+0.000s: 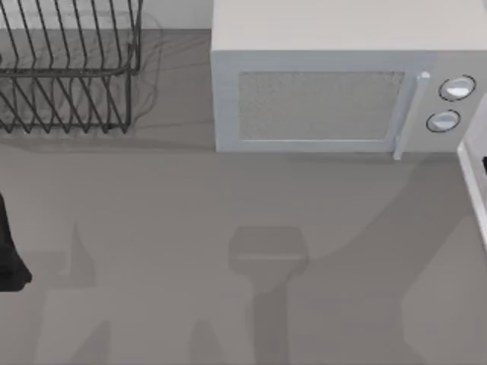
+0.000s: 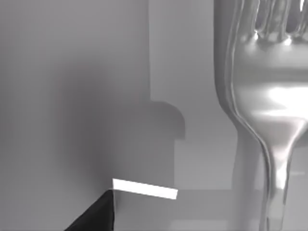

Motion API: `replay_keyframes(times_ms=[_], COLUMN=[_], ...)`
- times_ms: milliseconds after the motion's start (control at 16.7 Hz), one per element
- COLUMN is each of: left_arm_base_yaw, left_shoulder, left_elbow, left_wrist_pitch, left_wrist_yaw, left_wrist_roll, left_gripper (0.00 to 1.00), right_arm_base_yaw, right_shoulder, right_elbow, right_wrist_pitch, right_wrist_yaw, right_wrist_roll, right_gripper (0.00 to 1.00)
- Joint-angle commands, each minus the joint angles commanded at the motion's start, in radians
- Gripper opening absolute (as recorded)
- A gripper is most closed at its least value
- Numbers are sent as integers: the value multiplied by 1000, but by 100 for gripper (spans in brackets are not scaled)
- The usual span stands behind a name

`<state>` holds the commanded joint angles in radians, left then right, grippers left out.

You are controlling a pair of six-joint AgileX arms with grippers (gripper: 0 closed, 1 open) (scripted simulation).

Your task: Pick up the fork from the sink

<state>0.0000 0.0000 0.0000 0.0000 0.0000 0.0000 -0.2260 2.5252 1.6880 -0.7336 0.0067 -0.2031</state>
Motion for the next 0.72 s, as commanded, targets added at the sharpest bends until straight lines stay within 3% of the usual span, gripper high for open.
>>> replay_keyframes(times_ms=[540,720], left_arm_base_yaw=[0,0], left_shoulder=[0,0], left_elbow=[0,0], left_wrist_pitch=[0,0], left_wrist_yaw=[0,0], left_wrist_roll=[0,0], left_gripper=[100,100], right_arm_base_yaw=[0,0], right_shoulder=[0,0], right_elbow=[0,0], right_wrist_pitch=[0,0], right_wrist_yaw=[0,0], right_wrist_roll=[0,0], right_gripper=[2,0])
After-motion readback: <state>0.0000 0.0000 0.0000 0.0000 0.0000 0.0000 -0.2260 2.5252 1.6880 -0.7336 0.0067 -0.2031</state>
